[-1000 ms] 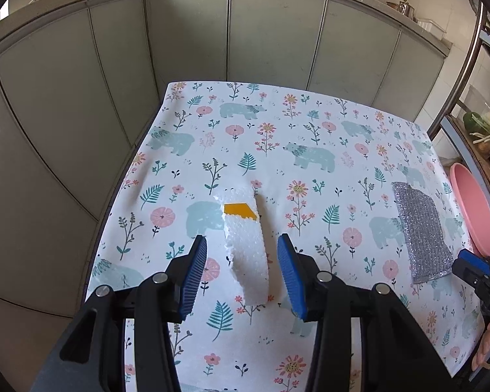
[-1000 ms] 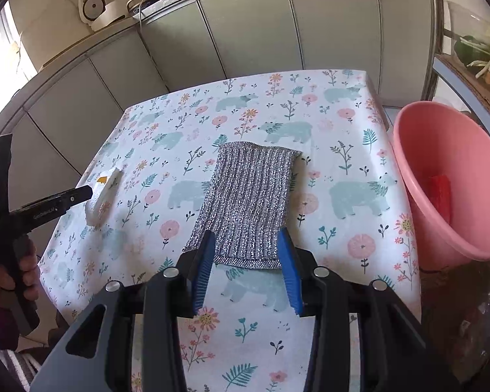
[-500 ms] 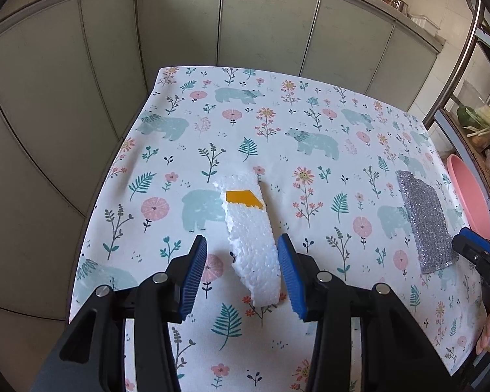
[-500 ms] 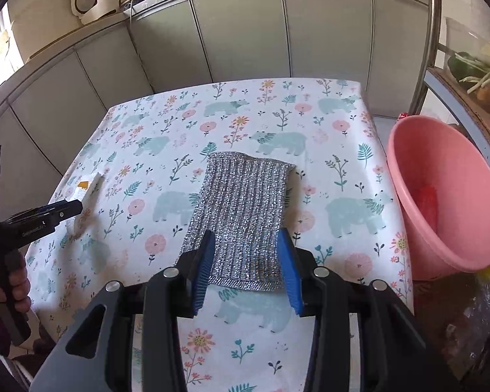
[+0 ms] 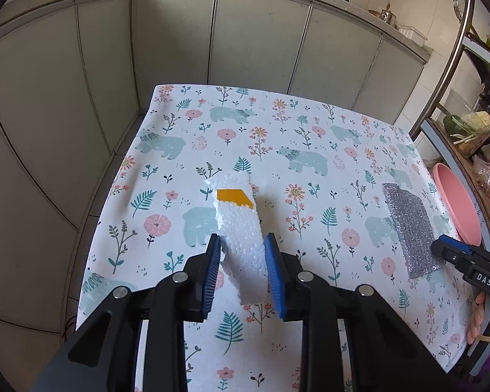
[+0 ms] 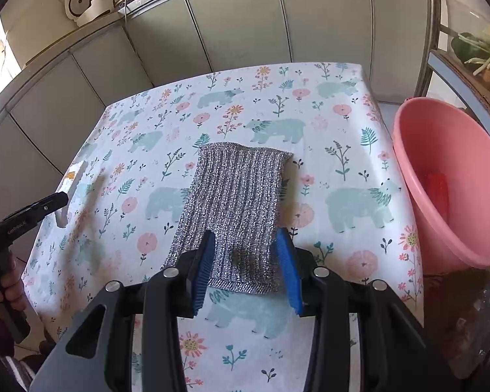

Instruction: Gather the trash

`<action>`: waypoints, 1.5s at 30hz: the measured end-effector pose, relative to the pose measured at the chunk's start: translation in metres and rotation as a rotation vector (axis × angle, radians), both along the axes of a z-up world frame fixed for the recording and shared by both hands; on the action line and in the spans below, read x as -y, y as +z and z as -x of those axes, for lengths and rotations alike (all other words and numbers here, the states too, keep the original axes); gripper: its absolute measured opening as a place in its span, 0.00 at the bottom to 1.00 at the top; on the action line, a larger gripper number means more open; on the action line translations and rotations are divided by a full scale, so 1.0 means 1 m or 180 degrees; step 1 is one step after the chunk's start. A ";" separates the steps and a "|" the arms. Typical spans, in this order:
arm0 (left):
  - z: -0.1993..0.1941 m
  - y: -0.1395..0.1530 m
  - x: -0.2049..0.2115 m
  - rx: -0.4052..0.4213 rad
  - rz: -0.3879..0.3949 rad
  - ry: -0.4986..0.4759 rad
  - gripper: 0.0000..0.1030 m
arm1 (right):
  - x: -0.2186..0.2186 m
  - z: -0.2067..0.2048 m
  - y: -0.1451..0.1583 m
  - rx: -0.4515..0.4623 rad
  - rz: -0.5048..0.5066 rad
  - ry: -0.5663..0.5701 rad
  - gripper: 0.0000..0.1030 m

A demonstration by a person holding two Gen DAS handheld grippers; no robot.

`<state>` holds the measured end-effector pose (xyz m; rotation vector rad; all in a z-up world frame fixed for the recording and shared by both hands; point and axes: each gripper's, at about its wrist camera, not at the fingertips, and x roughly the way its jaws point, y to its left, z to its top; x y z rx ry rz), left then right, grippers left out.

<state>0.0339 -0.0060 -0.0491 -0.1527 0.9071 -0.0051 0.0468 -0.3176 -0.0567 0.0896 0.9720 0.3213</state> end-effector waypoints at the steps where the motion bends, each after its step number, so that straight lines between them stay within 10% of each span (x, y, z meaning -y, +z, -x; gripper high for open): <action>1: 0.001 0.002 0.000 0.0014 0.0005 -0.0006 0.26 | 0.001 0.000 0.000 -0.0006 0.0006 -0.0008 0.39; 31: 0.014 0.017 0.005 0.0152 0.0026 -0.0125 0.26 | -0.009 0.012 -0.011 0.0080 0.0191 0.0122 0.39; 35: 0.016 0.021 0.008 0.0185 0.0020 -0.0157 0.26 | -0.006 0.016 -0.007 0.0124 0.0123 0.0119 0.11; 45: 0.020 0.034 0.022 0.0345 -0.0014 -0.0310 0.26 | 0.009 0.037 0.026 0.0415 -0.0264 0.0095 0.05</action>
